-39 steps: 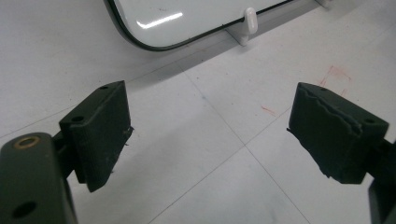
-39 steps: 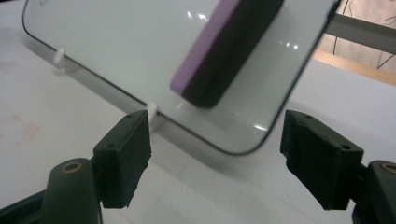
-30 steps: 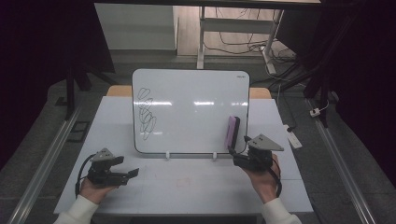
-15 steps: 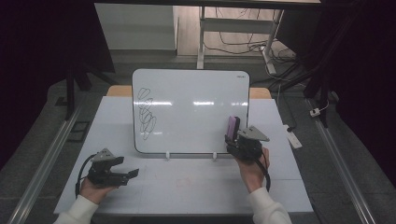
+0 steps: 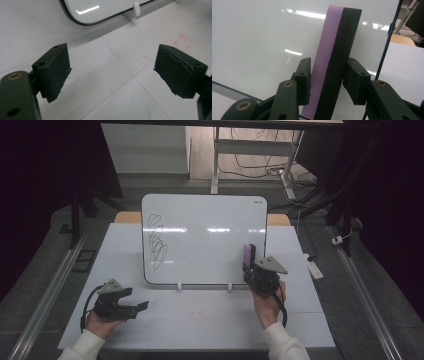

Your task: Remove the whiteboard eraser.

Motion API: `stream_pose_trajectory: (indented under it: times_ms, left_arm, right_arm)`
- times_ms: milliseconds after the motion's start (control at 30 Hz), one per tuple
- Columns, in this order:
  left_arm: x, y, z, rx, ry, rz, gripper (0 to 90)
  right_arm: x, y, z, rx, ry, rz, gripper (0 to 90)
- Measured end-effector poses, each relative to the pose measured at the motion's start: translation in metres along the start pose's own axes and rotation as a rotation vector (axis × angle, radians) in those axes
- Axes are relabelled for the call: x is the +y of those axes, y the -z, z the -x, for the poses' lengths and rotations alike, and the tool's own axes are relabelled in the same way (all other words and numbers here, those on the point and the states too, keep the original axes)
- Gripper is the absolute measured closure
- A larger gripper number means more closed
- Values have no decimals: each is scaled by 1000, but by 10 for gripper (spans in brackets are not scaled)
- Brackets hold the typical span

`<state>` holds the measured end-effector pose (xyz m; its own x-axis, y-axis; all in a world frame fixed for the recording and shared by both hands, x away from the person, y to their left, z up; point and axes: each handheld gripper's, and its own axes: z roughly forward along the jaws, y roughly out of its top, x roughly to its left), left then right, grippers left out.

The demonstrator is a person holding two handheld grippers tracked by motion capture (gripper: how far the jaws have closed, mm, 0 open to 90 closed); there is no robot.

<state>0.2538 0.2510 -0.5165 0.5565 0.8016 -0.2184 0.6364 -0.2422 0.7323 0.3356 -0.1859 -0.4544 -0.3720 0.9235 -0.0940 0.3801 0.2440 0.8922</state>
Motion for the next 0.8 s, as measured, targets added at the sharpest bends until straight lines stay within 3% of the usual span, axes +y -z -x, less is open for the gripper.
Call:
stream_pose_trajectory:
  times_ms: [300,433,800]
  left_arm:
    - [0,0,0,3,0,-1,145]
    - [0,0,0,3,1,-1,145]
    - [0,1,0,2,5,6,145]
  right_arm:
    - [-2,4,3,17,-13,13,610]
    - [-1,14,2,36,-6,52,615]
    - [-5,26,0,169,-31,84,615]
